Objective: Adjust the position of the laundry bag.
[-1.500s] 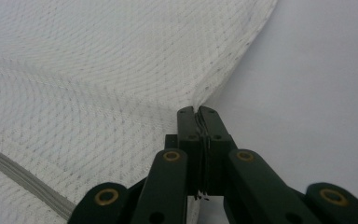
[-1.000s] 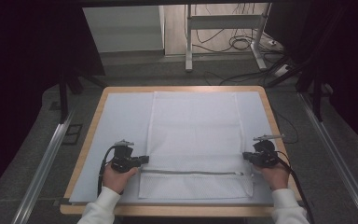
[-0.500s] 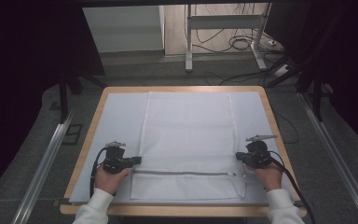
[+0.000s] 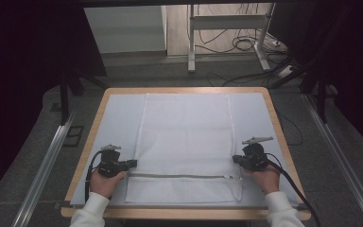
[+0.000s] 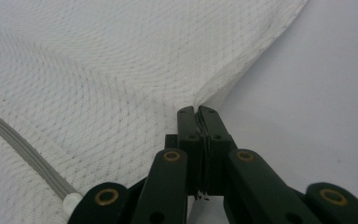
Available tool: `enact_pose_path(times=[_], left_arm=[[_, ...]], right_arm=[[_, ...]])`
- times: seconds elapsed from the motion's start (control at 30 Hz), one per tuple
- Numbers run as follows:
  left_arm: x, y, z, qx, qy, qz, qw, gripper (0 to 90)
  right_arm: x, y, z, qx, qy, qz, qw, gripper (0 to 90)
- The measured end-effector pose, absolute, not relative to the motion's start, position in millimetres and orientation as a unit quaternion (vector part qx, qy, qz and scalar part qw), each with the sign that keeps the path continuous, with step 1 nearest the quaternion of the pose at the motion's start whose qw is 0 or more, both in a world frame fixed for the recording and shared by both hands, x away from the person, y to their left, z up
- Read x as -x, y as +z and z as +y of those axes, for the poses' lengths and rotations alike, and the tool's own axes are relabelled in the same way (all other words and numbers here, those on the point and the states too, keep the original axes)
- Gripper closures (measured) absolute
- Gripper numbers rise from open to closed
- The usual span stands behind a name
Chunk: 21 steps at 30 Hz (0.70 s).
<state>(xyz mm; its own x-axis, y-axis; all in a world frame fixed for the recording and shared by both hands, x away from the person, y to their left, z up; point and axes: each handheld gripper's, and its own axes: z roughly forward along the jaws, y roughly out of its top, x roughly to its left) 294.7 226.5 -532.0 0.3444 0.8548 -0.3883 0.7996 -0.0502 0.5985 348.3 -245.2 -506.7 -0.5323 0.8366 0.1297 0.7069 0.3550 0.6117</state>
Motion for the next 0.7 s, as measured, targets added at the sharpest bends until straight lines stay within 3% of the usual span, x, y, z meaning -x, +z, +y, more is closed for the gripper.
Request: enact_pose_path(times=[0.23, 0.33, 0.43, 0.53, 0.6, 0.7], left_arm=[[-292.2, -532.5, 227.0, -0.726, 0.032, 0.571, 0.381, 88.3], [-289.1, -531.8, 230.2, -0.722, 0.046, 0.573, 0.384, 83.6], [-287.7, -527.8, 230.1, -0.721, 0.080, 0.567, 0.390, 61.5], [-286.1, -521.1, 226.3, -0.722, 0.109, 0.557, 0.396, 51.6], [-284.2, -515.5, 223.9, -0.721, 0.118, 0.550, 0.404, 43.5], [-279.5, -505.3, 219.9, -0.721, 0.122, 0.539, 0.419, 40.8]], right_arm=[[-348.5, -509.7, -246.0, -0.472, 0.313, 0.818, 0.101, 87.5], [-348.1, -510.0, -246.3, -0.466, 0.316, 0.820, 0.103, 85.7], [-347.3, -504.6, -249.8, -0.470, 0.327, 0.812, 0.115, 69.1], [-344.1, -496.5, -254.6, -0.467, 0.353, 0.798, 0.144, 48.0], [-341.4, -492.0, -259.0, -0.467, 0.361, 0.791, 0.162, 40.3], [-338.5, -488.6, -264.7, -0.473, 0.368, 0.782, 0.174, 32.8]])
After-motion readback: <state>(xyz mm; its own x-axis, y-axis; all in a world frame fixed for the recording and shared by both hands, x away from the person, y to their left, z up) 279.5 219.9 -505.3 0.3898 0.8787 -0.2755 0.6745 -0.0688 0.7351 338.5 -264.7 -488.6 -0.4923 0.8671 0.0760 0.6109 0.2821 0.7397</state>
